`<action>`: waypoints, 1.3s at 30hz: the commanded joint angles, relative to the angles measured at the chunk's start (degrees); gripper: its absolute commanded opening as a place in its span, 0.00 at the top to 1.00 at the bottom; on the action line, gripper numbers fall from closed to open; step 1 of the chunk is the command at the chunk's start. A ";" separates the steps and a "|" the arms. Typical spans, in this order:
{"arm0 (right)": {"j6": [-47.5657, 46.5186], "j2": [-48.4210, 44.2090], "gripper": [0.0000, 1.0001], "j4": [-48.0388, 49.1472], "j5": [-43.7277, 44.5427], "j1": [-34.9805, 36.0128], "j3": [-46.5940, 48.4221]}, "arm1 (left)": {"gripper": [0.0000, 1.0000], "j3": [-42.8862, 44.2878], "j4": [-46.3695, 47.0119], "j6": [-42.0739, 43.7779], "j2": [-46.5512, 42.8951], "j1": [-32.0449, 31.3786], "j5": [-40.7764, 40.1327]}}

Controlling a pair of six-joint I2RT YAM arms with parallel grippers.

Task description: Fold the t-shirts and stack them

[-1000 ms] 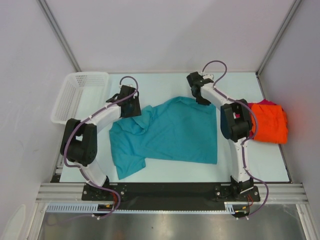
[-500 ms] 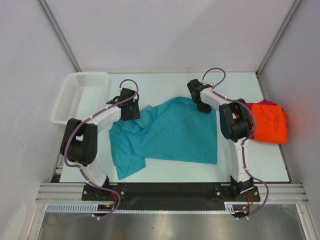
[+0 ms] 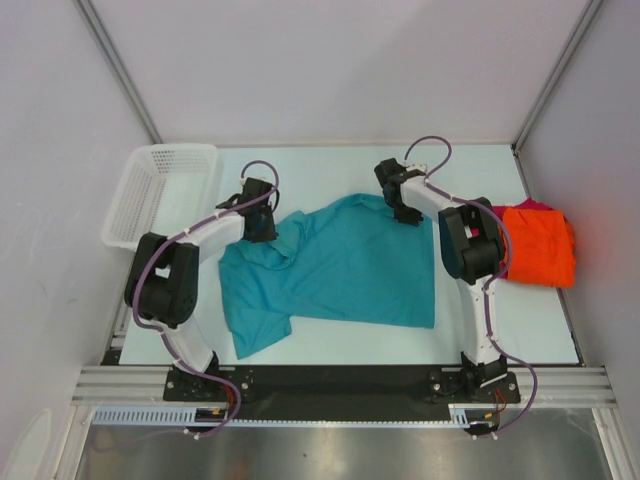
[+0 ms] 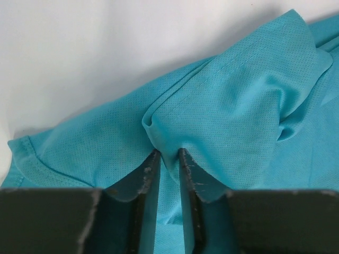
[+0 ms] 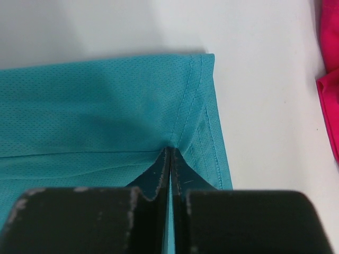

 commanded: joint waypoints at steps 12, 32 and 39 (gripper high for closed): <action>-2.34 -6.63 1.00 5.91 -0.69 0.01 -5.75 | 1.00 -1.45 4.64 0.63 -0.27 -0.44 3.06; -3.49 -14.71 1.00 5.56 1.25 0.28 -8.30 | 1.00 4.17 1.22 3.53 -6.24 -0.53 0.52; -4.01 -18.05 1.00 4.95 2.13 0.19 -8.39 | 1.00 12.85 -0.89 7.83 -6.78 -0.53 0.16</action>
